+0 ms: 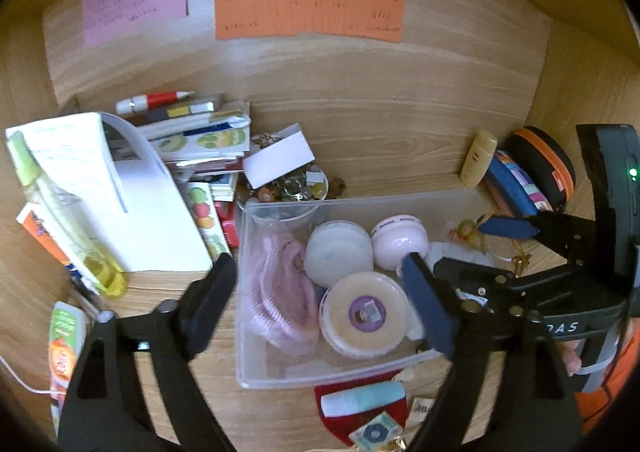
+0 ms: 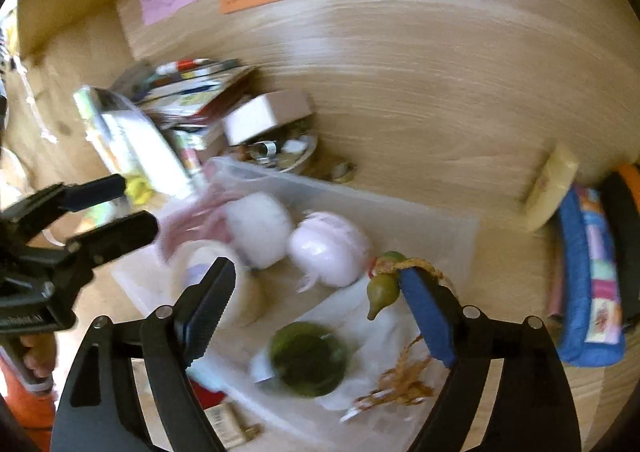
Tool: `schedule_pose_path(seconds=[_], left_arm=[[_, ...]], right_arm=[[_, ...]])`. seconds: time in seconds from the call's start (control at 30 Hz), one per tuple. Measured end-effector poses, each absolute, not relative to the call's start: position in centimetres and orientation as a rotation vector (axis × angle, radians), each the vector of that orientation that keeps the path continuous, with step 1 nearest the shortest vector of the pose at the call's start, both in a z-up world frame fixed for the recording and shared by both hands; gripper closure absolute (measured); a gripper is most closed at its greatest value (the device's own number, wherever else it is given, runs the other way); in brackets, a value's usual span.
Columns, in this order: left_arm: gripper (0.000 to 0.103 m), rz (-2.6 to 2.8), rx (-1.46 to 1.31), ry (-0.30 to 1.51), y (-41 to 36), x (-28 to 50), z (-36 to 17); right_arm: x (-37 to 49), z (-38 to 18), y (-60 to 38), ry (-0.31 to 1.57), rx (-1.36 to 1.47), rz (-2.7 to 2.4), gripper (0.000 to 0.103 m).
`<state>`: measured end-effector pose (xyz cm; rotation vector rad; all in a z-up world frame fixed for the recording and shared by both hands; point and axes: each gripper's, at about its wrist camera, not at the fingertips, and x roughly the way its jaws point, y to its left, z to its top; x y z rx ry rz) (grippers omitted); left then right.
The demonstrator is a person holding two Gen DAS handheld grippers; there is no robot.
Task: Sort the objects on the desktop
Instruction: 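Carry both items over the clear box and open both grippers to drop them, then move both grippers back toward the items beside the red pouch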
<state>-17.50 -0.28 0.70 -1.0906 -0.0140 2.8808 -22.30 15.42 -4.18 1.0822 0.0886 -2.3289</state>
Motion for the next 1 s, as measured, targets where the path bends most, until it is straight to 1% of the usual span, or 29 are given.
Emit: schedule_pose_path(seconds=[0.03, 0.27, 0.37, 0.47, 0.73, 1.0], left_arm=[[0.009, 2.894, -1.073, -0.006, -0.2, -17.1, 0.9], [0.007, 2.936, -0.997, 0.092, 0.3, -14.1, 1.8], [0.007, 2.939, -0.967, 0.107, 0.4, -12.7, 2.0], [0.004, 2.939, -0.940, 0.103, 0.3, -11.6, 2.2], [0.004, 2.950, -0.927, 0.087, -0.7, -9.4, 1.9], [0.004, 2.920, -1.056, 0.010, -2.5, -8.9, -1.3]], right_arm=[[-22.1, -4.2, 15.4, 0.075, 1.103, -2.313, 0.020], [-19.7, -4.0, 15.6, 0.135, 1.123, -2.381, 0.019], [-18.3, -3.5, 16.0, 0.160, 1.101, -2.416, 0.019], [-16.9, -2.9, 16.3, 0.176, 1.073, -2.442, 0.018], [-12.8, -3.2, 16.6, 0.257, 1.029, -2.471, 0.013], [-10.2, -5.0, 16.6, 0.354, 1.010, -2.486, 0.013]])
